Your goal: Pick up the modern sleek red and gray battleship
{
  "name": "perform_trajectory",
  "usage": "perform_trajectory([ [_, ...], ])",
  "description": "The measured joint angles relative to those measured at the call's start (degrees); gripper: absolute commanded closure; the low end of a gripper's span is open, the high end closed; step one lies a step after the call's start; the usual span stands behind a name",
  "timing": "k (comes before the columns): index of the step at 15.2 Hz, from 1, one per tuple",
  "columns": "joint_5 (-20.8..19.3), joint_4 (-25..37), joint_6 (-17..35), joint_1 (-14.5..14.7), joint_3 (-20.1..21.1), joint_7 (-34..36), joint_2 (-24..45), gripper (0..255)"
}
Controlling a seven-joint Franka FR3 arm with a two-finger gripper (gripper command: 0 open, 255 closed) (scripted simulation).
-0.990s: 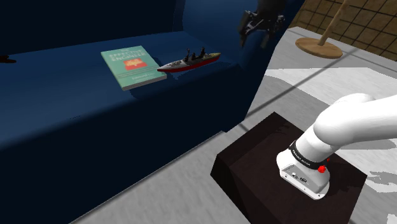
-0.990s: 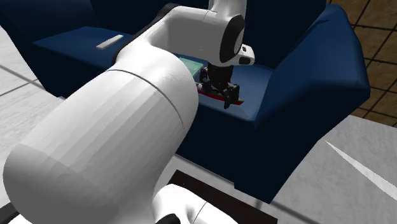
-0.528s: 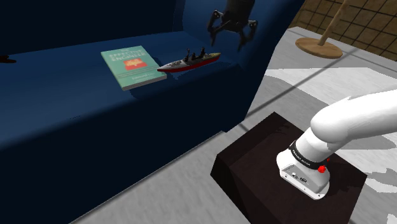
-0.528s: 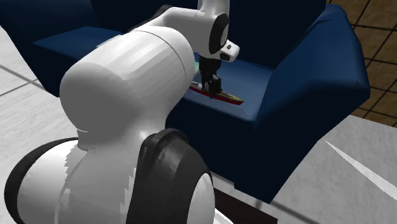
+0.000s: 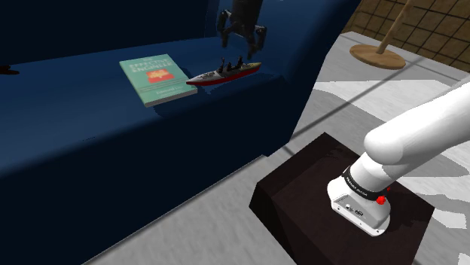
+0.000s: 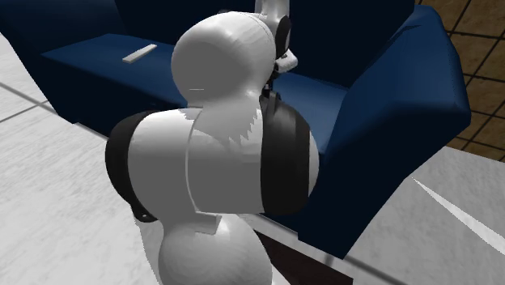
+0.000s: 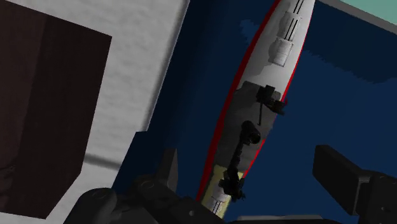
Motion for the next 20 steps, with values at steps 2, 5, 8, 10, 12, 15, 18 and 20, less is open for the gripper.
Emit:
perform_trajectory([
  [2, -1.9, 1.7, 1.2, -0.9, 1.6, 5.7, 3.1, 0],
  [5, -2.6, 0.9, 3.1, -1.1, 2.2, 7.7, 4.4, 0],
  [8, -2.9, -1.1, 5.6, -1.0, 2.5, 8.0, 5.0, 0],
  [10, -2.9, -1.9, 6.6, -1.0, 2.6, 8.1, 5.1, 255],
  [12, -3.0, -2.0, 6.8, -1.0, 2.6, 8.2, 5.1, 255],
  [15, -3.0, -2.1, 6.8, -1.0, 2.6, 8.2, 5.1, 255],
  [18, -3.0, -2.1, 6.8, -1.0, 2.6, 8.2, 5.1, 255],
  [20, -2.9, -2.1, 6.9, -1.0, 2.6, 8.2, 5.1, 255],
])
